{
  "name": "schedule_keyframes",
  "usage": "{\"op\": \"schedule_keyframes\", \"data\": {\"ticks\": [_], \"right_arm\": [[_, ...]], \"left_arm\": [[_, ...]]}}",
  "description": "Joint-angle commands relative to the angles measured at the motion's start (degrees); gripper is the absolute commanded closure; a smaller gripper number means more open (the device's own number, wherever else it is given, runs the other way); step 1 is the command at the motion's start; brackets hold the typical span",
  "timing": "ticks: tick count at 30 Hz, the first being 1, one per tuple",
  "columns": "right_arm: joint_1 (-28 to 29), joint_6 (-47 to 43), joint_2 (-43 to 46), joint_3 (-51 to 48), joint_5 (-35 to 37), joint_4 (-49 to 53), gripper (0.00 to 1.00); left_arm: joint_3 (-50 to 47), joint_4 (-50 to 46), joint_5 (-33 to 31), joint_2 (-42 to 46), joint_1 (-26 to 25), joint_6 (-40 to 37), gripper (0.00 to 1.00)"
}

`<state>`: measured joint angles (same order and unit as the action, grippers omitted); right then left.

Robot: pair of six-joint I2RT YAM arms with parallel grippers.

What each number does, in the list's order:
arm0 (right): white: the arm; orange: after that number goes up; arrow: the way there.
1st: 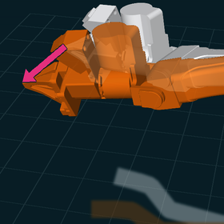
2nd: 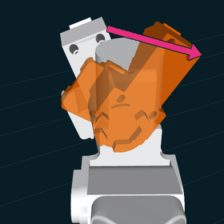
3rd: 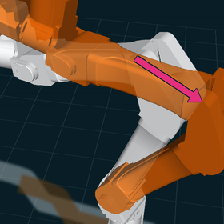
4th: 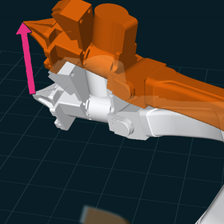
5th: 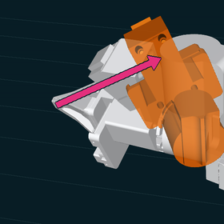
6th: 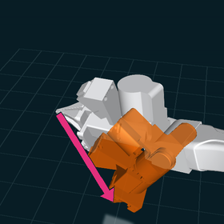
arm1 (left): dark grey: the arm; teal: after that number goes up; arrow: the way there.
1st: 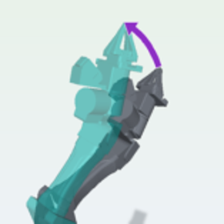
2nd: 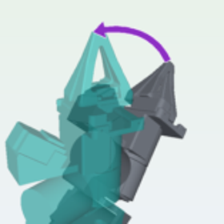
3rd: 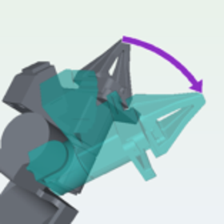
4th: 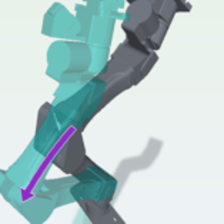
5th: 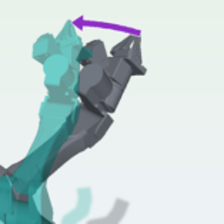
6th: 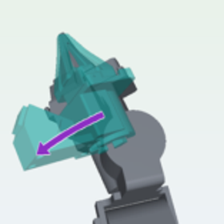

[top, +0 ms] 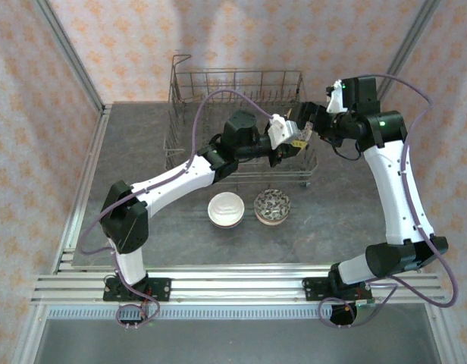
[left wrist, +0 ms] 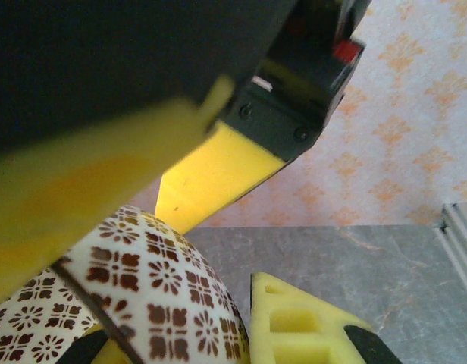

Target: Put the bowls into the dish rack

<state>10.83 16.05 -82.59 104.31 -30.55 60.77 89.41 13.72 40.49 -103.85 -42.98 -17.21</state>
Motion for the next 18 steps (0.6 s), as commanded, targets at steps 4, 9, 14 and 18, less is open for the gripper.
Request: {"op": "schedule_keyframes", "data": {"ticks": [4,9,14,18], "right_arm": [[0.4,3.25,1.07,-0.1,-2.85,-2.24,0.01],[1.63,4.9,0.28,0.56,-3.9,-0.13,0.01],[1.78,5.18,0.19,0.28,-3.23,3.14,0.01],[1.81,5.59,-0.25,1.52,-3.68,4.5,0.02]], "left_arm": [[2.59,5.18,4.03,-0.17,0.25,2.0,1.0],[3.06,5.32,2.88,-0.89,0.2,0.97,1.0],[3.27,6.42,2.25,-1.52,0.29,-0.07,1.0],[4.0,5.88,3.67,-2.36,0.36,0.01,1.0]]}}
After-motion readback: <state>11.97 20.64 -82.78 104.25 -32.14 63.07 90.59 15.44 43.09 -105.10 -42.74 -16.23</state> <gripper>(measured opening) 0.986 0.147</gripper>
